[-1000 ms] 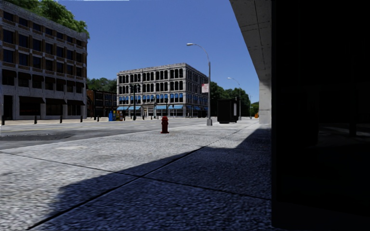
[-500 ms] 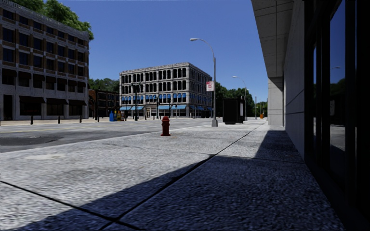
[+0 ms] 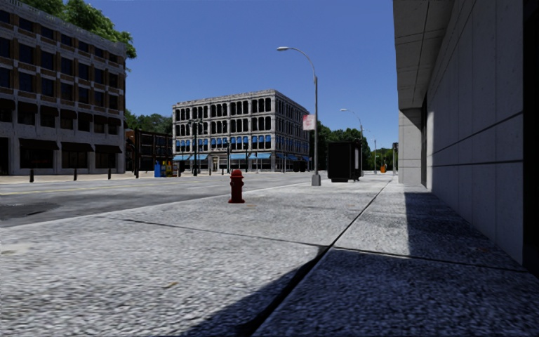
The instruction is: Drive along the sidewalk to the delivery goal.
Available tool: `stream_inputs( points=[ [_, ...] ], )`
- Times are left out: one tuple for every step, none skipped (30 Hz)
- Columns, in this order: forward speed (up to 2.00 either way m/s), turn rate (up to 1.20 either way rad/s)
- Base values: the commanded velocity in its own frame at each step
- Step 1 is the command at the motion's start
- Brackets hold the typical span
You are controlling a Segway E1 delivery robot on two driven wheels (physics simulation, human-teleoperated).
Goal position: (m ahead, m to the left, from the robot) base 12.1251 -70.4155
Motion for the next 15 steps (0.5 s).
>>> stream_inputs(
  points=[
    [2.00, -0.14],
    [2.00, -0.17],
    [2.00, -0.17],
    [2.00, -0.23],
    [2.00, -0.25],
    [2.00, -0.26],
    [2.00, -0.26],
    [2.00, -0.26],
    [2.00, -0.26],
    [2.00, -0.26],
    [2.00, -0.26],
    [2.00, -0.26],
    [2.00, -0.26],
    [2.00, -0.26],
    [2.00, -0.26]
  ],
)
